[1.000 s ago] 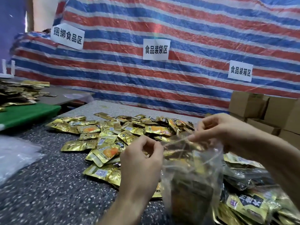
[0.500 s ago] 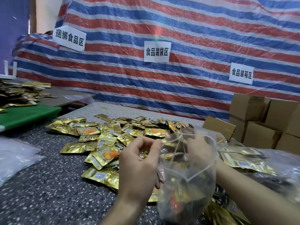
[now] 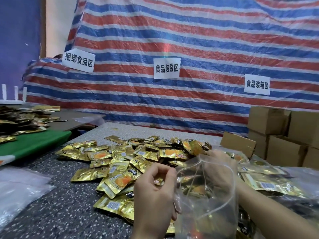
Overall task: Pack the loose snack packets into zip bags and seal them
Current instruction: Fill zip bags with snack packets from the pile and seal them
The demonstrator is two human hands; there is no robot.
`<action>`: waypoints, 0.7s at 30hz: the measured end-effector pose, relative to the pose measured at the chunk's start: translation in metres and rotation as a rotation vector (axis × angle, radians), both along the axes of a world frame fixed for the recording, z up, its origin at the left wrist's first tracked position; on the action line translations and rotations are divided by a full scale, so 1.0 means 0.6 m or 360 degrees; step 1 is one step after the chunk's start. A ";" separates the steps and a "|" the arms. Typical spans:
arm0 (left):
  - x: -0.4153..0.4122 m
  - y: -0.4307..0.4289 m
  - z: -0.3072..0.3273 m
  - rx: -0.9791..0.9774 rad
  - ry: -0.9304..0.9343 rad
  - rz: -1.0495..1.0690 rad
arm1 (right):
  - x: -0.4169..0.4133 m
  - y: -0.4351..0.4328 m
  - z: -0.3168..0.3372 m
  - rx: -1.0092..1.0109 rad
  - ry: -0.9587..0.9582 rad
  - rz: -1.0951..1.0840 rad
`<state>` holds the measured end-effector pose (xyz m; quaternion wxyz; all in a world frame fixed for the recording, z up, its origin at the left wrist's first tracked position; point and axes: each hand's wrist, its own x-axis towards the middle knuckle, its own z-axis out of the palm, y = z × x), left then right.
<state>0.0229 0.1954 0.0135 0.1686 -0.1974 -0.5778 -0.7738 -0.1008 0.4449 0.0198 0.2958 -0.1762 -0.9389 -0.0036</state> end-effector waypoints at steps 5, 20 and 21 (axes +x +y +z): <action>0.000 0.001 -0.001 0.0001 -0.0044 0.0010 | 0.075 -0.030 0.098 -0.0797 0.0284 0.0402; -0.003 0.017 -0.009 0.0217 -0.0325 -0.0152 | 0.315 -0.127 0.194 -0.1819 -0.0003 0.1027; -0.004 0.016 -0.009 0.0226 -0.0335 -0.0151 | 0.319 -0.127 0.188 -0.1686 0.0000 0.1031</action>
